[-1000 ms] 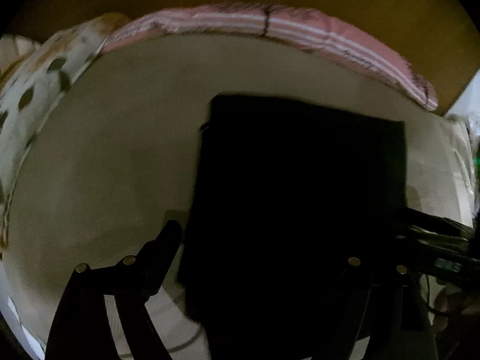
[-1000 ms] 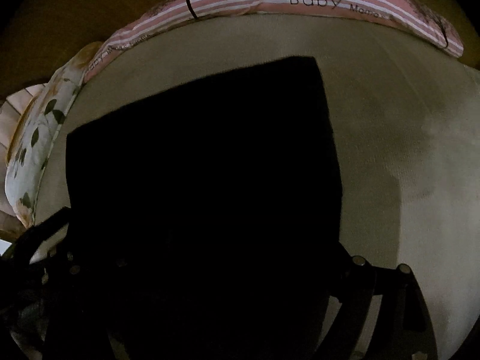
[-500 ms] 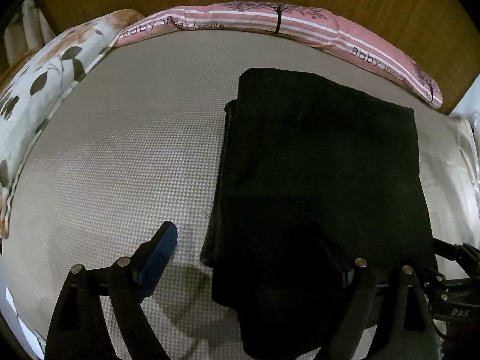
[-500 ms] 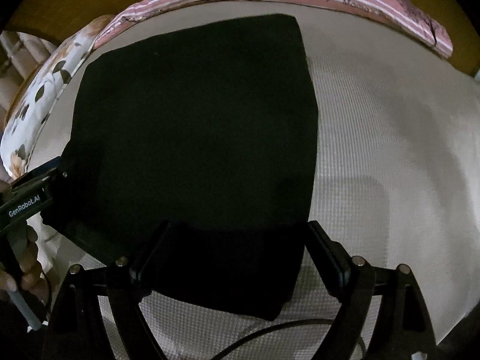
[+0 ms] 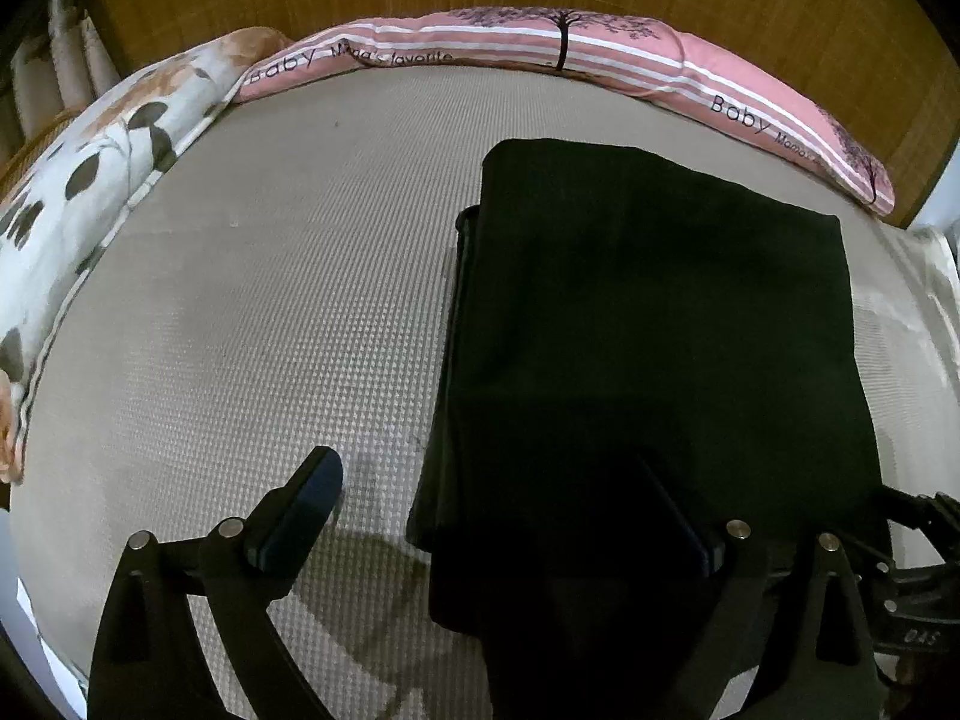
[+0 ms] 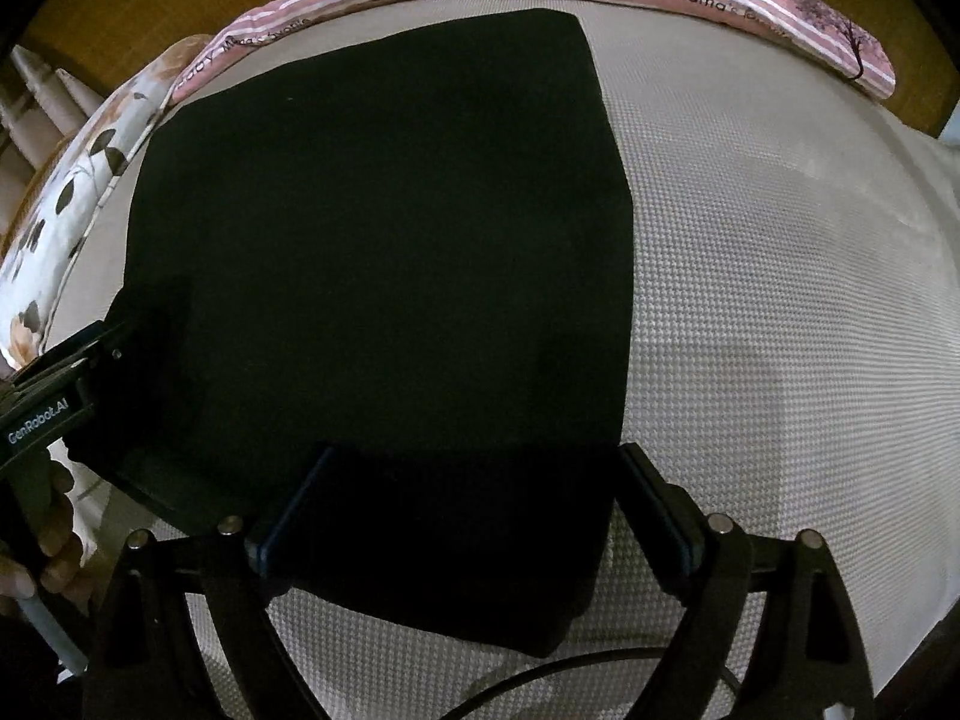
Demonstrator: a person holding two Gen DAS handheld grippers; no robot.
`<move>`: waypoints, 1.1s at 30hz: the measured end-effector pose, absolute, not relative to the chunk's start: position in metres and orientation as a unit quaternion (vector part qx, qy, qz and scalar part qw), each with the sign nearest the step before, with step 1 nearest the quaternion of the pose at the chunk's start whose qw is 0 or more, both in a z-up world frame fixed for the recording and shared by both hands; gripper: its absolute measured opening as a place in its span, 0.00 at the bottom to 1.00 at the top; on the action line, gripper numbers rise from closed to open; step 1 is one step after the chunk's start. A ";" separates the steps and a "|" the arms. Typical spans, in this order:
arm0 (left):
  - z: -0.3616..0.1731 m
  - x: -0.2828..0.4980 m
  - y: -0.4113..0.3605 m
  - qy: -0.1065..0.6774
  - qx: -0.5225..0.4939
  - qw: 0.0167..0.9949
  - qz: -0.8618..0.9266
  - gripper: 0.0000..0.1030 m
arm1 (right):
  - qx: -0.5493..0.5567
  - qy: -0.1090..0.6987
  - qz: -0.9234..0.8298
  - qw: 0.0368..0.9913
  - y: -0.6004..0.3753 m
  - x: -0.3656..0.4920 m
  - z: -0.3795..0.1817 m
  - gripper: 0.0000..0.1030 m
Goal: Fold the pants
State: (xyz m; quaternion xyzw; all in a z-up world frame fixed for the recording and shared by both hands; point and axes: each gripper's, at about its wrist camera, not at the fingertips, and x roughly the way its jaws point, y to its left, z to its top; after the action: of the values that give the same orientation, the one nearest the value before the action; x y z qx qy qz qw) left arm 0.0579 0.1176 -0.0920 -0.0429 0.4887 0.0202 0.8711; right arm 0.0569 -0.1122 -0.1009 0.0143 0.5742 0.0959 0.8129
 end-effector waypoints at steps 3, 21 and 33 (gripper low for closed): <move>-0.090 0.059 0.115 0.488 -0.029 0.872 0.022 0.93 | 0.012 0.572 0.096 0.814 -0.111 0.058 -0.100 0.85; -0.056 0.046 0.098 0.474 -0.013 0.880 0.024 0.93 | 0.008 0.564 0.081 0.822 -0.110 0.060 -0.104 0.99; -0.050 0.038 0.090 0.470 -0.003 0.882 0.036 0.93 | 0.027 0.568 0.081 0.819 -0.117 0.055 -0.105 0.99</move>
State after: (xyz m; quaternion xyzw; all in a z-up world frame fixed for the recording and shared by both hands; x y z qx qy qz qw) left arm 0.0376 0.0904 -0.0503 -0.0027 0.4697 0.0360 0.8821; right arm 0.0546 -0.1172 -0.1053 0.0268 0.5677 0.0810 0.8188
